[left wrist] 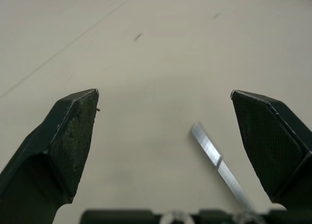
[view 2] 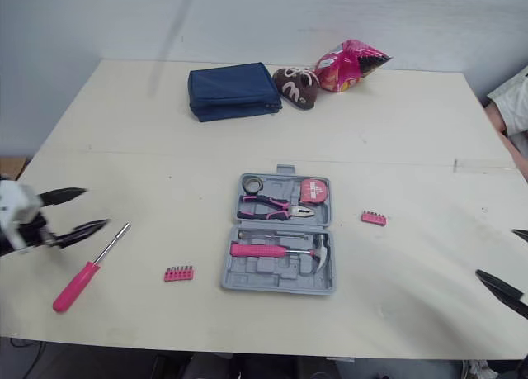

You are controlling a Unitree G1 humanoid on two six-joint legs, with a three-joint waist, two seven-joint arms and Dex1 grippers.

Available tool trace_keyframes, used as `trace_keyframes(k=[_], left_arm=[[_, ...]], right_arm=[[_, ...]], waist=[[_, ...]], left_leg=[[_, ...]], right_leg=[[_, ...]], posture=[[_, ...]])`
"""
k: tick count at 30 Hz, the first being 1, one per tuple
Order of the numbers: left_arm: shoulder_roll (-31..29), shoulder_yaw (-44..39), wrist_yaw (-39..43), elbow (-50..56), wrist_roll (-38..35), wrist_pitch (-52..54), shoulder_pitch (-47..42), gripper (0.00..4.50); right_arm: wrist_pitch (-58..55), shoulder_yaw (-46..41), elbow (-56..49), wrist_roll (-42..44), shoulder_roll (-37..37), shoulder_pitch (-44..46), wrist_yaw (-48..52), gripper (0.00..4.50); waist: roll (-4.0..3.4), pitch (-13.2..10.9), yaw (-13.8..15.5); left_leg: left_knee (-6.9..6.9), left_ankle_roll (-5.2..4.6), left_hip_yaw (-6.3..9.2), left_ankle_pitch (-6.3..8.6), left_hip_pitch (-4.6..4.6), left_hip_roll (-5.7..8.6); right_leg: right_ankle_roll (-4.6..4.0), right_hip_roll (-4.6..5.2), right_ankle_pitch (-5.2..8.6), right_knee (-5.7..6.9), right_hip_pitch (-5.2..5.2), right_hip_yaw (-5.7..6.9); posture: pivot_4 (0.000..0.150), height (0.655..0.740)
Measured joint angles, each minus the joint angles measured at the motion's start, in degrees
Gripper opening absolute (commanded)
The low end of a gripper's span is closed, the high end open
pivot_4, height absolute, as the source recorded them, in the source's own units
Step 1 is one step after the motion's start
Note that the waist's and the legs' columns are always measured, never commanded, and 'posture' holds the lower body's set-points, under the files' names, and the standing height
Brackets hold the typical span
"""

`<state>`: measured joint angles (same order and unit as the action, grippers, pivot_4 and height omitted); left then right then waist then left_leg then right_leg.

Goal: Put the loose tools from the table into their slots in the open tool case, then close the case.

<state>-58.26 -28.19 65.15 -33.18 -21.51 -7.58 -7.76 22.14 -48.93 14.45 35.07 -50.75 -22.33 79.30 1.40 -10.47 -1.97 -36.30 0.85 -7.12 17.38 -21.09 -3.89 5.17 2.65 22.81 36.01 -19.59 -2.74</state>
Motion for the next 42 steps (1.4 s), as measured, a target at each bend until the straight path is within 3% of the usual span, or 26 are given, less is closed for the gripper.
trace_keyframes(k=[8, 17, 26, 35, 42], left_arm=[[-9.5, -8.3, -4.0, -23.6, 1.8, -8.0, 6.9, 4.41], [-10.3, -10.2, -4.0, -27.4, 1.3, -9.1, 9.5, 4.41], [-4.4, -7.7, 3.1, -7.8, -1.8, -4.7, 8.7, 4.41], [-0.4, 2.9, 10.9, 25.2, -6.4, 7.9, 13.7, 4.41], [3.3, 12.8, 10.4, 31.0, -3.0, 8.4, 10.5, 4.41]], right_arm=[[5.6, -1.1, 8.7, -3.2, -0.2, 0.2, -0.1, 4.5], [6.3, -1.3, 9.6, -3.3, -0.3, -1.1, 0.0, 4.5], [-1.6, 6.5, -9.0, 0.3, 7.8, -3.6, -1.4, 4.5], [-9.4, 19.0, -32.7, 4.1, 13.0, -2.8, -6.5, 4.5], [-11.4, 27.5, -38.5, 4.5, 13.0, 1.7, -5.6, 4.5]], waist=[[0.02, 0.0, 0.0], [0.04, 0.0, -0.1], [0.06, 0.0, -0.1], [0.07, 0.0, -1.3], [0.07, 0.0, -1.1]], left_leg=[[0.15, -0.21, 0.03, 0.25, 0.06, 0.04], [0.14, -0.08, 0.12, 0.13, 0.19, 0.04], [0.09, -0.03, 0.14, 0.01, 0.21, 0.05], [-0.11, 0.02, 0.19, -0.02, 0.15, 0.04], [-0.34, 0.01, 0.25, -0.05, 0.1, 0.01]], right_leg=[[-0.09, 0.18, 0.05, 0.13, -0.06, 0.15], [-0.31, 0.19, 0.16, 0.69, -0.09, 0.25], [-0.33, 0.11, 0.17, 0.92, -0.1, 0.24], [-0.31, 0.01, 0.16, 1.02, -0.08, 0.19], [-0.3, -0.11, 0.16, 1.09, -0.08, 0.17]], posture=[[0.15, 0.74], [0.15, 0.74], [0.15, 0.74], [0.15, 0.74], [0.15, 0.74]])
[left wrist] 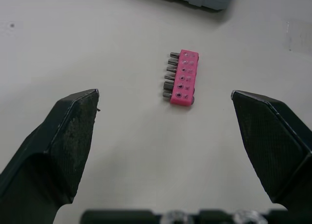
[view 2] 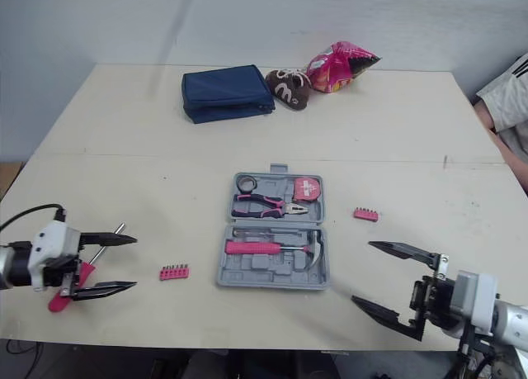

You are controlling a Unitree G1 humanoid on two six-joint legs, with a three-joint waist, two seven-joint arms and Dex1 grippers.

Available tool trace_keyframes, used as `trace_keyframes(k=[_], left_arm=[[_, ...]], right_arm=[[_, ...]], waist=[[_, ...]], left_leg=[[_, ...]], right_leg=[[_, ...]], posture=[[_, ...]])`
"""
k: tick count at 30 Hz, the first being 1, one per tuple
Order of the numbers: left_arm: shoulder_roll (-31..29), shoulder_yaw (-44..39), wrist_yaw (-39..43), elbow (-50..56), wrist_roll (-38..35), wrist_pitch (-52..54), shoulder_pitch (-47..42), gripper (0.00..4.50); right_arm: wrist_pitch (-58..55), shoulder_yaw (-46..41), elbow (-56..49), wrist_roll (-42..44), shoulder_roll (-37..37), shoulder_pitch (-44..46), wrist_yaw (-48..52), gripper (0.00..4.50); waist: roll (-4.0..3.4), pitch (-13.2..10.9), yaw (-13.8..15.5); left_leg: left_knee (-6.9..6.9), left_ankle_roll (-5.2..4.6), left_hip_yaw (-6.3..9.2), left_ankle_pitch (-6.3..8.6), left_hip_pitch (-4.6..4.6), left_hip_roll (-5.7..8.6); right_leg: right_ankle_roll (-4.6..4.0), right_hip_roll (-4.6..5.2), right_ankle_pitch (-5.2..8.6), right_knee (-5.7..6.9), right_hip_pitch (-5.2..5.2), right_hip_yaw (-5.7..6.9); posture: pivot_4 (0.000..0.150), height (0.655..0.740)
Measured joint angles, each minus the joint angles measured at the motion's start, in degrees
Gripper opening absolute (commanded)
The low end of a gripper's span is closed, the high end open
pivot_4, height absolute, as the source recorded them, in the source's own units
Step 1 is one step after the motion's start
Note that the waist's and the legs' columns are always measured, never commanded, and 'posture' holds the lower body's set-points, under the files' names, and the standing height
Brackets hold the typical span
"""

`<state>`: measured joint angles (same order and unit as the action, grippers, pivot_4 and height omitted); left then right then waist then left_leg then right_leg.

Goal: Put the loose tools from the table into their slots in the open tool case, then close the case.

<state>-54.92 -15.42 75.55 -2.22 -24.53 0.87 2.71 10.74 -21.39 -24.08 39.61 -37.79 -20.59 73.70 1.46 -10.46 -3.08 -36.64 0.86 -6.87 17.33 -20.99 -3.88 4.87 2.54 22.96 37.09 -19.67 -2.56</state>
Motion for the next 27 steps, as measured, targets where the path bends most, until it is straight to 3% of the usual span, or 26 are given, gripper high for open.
trace_keyframes(k=[9, 16, 19, 25, 27], left_arm=[[6.8, 8.8, -7.3, 1.1, 9.4, -4.4, -1.8, 4.41], [7.7, 10.3, -8.3, 0.3, 10.3, -5.2, -2.8, 4.41], [7.1, 11.0, -7.4, 0.2, 9.9, -3.5, -3.1, 3.56], [5.8, 12.4, -6.9, -0.9, 9.8, -3.1, -3.1, 0.84], [5.5, 12.7, -6.9, -1.2, 10.0, -3.7, -3.2, 0.67]], right_arm=[[-0.6, 2.9, 0.3, -0.7, 0.4, 3.5, -0.8, 4.5], [0.5, 3.4, 2.7, -2.2, 2.1, 4.6, -1.2, 4.5], [2.1, 3.6, 5.7, -3.2, 2.9, 4.8, -0.5, 4.5], [7.0, 3.7, 12.1, -4.3, 4.5, 5.1, 2.6, 4.5], [8.7, 3.6, 14.7, -4.2, 4.6, 5.1, 4.1, 4.5]], waist=[[0.09, 0.0, 0.1], [0.03, 0.0, 0.3], [0.0, 0.0, 0.2], [-0.18, 0.1, 0.0], [-0.33, 0.1, 0.0]], left_leg=[[-0.53, -0.22, 0.0, 0.16, -0.04, -0.04], [-0.5, -0.27, 0.02, 0.08, 0.26, 0.02], [-0.42, -0.26, -0.01, 0.1, 0.45, 0.03], [-0.31, -0.2, 0.0, 0.16, 0.94, -0.01], [-0.28, -0.19, 0.0, 0.17, 0.98, -0.02]], right_leg=[[0.07, 0.04, -0.04, 0.29, 0.05, -0.03], [0.06, 0.12, -0.04, 0.41, 0.3, -0.03], [0.06, 0.13, -0.04, 0.35, 0.48, -0.05], [-0.05, 0.13, 0.02, 0.27, 1.02, -0.04], [-0.07, 0.13, 0.03, 0.23, 1.08, -0.04]], posture=[[0.15, 0.74], [0.15, 0.74], [0.15, 0.74], [0.15, 0.74], [0.15, 0.74]])
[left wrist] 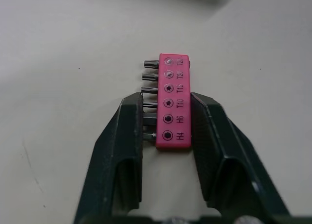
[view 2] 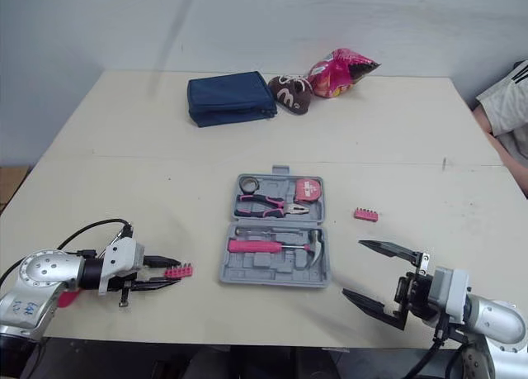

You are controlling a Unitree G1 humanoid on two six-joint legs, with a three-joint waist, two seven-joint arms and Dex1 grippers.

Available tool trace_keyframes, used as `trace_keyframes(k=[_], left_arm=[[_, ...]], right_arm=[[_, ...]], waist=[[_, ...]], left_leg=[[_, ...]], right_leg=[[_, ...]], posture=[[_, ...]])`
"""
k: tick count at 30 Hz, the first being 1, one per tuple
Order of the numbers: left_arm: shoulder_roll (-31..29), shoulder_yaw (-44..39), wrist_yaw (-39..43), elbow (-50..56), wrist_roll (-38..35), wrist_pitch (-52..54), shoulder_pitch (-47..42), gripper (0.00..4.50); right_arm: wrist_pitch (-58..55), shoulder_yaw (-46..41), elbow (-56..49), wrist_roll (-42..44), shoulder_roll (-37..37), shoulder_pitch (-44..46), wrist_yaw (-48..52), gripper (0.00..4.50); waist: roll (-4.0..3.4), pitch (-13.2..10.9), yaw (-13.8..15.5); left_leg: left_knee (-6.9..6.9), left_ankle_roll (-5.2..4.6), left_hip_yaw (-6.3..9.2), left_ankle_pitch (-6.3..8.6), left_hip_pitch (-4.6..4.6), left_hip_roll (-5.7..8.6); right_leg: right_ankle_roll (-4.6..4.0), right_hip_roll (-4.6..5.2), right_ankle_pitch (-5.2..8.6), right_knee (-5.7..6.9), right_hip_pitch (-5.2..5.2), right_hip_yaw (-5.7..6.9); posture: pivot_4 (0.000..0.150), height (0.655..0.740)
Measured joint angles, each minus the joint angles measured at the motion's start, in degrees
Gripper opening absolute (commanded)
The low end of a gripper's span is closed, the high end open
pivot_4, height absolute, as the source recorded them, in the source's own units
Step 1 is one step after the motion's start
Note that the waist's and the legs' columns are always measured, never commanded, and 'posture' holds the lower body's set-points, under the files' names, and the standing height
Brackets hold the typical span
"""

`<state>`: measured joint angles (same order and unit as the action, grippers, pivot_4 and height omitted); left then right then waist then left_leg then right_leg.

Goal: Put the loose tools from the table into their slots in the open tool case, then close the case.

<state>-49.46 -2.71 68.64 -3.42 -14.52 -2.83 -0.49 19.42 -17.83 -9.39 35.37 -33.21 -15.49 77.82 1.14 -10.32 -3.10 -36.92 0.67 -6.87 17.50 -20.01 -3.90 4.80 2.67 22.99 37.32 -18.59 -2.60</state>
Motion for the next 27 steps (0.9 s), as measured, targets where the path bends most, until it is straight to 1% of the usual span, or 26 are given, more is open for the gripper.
trace_keyframes(k=[3, 6, 10, 12, 16, 20, 22, 27], left_arm=[[0.1, 0.3, -0.2, -0.6, 0.0, -0.9, -0.1, 0.67], [1.3, 0.2, -0.2, -2.1, -0.5, -2.8, -0.6, 0.67], [2.6, -0.2, 0.0, -2.4, -2.3, -2.2, -2.1, 0.67], [2.4, -0.1, 0.9, -0.5, -3.4, -0.5, -4.2, 0.67], [0.9, 2.3, 2.2, 7.3, -3.6, 5.5, -11.7, 0.67], [0.5, 8.9, 2.1, 13.9, -2.8, 17.4, -18.3, 0.67], [-0.2, 12.9, 2.1, 16.1, -1.1, 22.6, -21.1, 0.67], [0.6, 18.8, 0.5, 19.6, 1.8, 31.9, -26.0, 0.67]], right_arm=[[1.9, -0.3, 2.5, 0.2, 0.0, 0.0, 1.7, 4.5], [3.2, -0.6, 3.6, 0.7, 0.0, -0.7, 3.0, 4.5], [4.7, -0.8, 4.3, 1.5, 0.1, -1.9, 4.0, 4.5], [5.5, -0.9, 4.3, 1.8, 0.1, -2.9, 4.2, 4.5], [6.7, -1.2, 4.3, 2.0, 0.2, -4.1, 4.4, 4.5], [7.2, -1.3, 4.3, 2.2, 0.2, -4.4, 4.5, 4.5], [7.4, -1.3, 4.3, 2.1, 0.2, -4.4, 4.3, 4.5], [7.1, -1.1, 3.7, 1.7, 0.2, -4.2, 2.6, 4.5]], waist=[[-0.27, 0.2, 0.0], [-0.47, 0.3, 0.0], [-0.25, 0.1, 0.3], [-0.08, 0.0, 0.6], [-0.04, 0.0, 1.2], [-0.05, 0.0, 1.3], [-0.06, 0.0, 1.3], [-0.04, -0.1, 1.4]], left_leg=[[0.01, -0.01, 0.0, 0.01, 0.0, 0.0], [0.01, -0.01, 0.01, 0.01, 0.0, 0.0], [-0.05, -0.01, 0.13, 0.0, -0.11, -0.01], [-0.05, -0.01, 0.18, 0.03, -0.19, 0.0], [-0.04, -0.01, 0.12, 0.17, -0.26, 0.02], [-0.06, 0.09, 0.03, 0.18, -0.33, -0.03], [-0.06, 0.16, -0.02, 0.15, -0.34, -0.08], [-0.11, 0.2, -0.05, 0.14, -0.35, -0.13]], right_leg=[[-0.01, 0.0, 0.01, -0.02, 0.01, 0.0], [-0.02, 0.0, 0.01, -0.01, 0.0, 0.0], [-0.02, 0.02, 0.01, -0.01, -0.05, 0.08], [-0.02, 0.05, 0.01, -0.12, -0.06, 0.15], [0.01, 0.04, 0.0, -0.43, -0.02, 0.16], [0.03, -0.11, 0.0, -0.65, -0.03, 0.07], [0.04, -0.2, 0.01, -0.76, -0.04, 0.02], [0.07, -0.24, 0.01, -0.8, -0.04, -0.03]], posture=[[0.15, 0.74], [0.15, 0.74], [0.15, 0.74], [0.15, 0.74], [0.15, 0.74], [0.15, 0.74], [0.15, 0.74], [0.15, 0.74]])
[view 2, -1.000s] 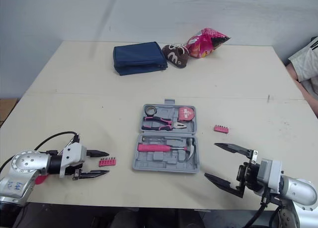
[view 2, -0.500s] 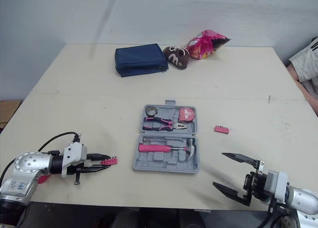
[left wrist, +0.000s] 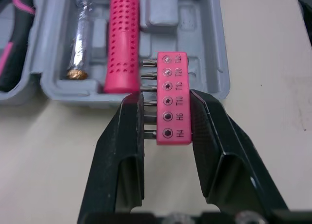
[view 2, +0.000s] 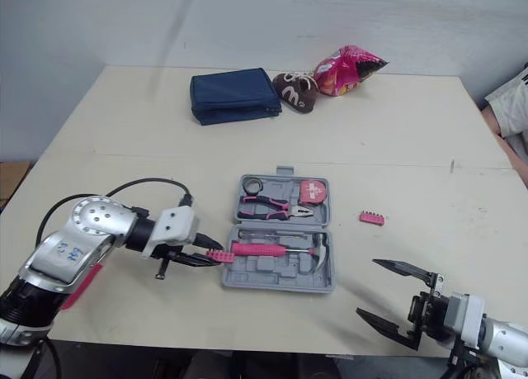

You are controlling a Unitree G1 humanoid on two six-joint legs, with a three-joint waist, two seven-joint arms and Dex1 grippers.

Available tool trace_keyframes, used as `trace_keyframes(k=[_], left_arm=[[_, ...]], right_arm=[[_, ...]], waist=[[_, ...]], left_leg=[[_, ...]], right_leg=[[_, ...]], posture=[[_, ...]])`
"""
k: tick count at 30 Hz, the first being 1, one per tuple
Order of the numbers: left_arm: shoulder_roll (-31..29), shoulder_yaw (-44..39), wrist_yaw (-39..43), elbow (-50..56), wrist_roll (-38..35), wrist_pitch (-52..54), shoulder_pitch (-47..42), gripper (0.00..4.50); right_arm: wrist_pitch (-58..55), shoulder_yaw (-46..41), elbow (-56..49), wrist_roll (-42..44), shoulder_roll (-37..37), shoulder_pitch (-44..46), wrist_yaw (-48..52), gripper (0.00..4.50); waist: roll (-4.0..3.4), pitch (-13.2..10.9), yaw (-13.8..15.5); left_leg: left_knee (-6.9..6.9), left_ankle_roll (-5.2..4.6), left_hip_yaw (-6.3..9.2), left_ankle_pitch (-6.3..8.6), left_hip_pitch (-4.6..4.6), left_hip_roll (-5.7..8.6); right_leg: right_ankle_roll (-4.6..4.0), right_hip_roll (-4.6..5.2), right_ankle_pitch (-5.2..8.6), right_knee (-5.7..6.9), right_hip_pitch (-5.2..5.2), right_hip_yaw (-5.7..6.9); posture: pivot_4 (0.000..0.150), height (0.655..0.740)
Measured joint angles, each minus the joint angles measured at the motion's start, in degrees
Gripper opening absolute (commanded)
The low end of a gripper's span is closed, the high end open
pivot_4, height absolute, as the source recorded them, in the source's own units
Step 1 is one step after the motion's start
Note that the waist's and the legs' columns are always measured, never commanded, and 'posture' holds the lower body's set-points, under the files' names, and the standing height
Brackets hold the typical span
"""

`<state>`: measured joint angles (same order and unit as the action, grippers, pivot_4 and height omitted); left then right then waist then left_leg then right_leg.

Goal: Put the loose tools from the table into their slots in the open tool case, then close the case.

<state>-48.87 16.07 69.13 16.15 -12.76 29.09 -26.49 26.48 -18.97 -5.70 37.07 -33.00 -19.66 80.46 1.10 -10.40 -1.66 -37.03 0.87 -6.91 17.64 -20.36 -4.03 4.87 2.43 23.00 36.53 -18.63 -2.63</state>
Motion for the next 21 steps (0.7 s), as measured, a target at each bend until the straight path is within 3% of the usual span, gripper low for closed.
trace_keyframes(k=[6, 12, 21], left_arm=[[3.9, 7.9, -2.4, 4.0, 3.9, 9.2, -7.3, 0.67], [4.2, 13.5, -3.3, 6.6, 6.7, 15.1, -10.9, 0.67], [3.7, 16.3, -6.0, 8.5, 10.5, 19.4, -12.4, 0.67]], right_arm=[[-4.6, 0.9, -7.8, -1.7, -0.6, 0.2, -6.5, 4.5], [-8.7, 1.2, -11.8, -2.7, -0.8, 0.6, -11.1, 4.5], [-13.6, 1.3, -17.3, -3.1, -1.8, 1.2, -15.9, 4.5]], waist=[[0.03, 0.0, 0.1], [0.06, -0.1, 0.0], [0.09, -0.1, 0.1]], left_leg=[[-0.06, 0.02, 0.02, -0.01, -0.03, 0.03], [-0.05, 0.11, 0.0, -0.07, -0.02, -0.02], [-0.08, 0.08, 0.02, -0.1, -0.01, 0.01]], right_leg=[[0.11, 0.0, -0.06, 0.04, 0.01, -0.04], [0.11, -0.09, -0.06, 0.03, -0.03, -0.09], [0.14, -0.05, -0.08, 0.07, 0.01, -0.1]], posture=[[0.15, 0.74], [0.15, 0.74], [0.15, 0.74]])
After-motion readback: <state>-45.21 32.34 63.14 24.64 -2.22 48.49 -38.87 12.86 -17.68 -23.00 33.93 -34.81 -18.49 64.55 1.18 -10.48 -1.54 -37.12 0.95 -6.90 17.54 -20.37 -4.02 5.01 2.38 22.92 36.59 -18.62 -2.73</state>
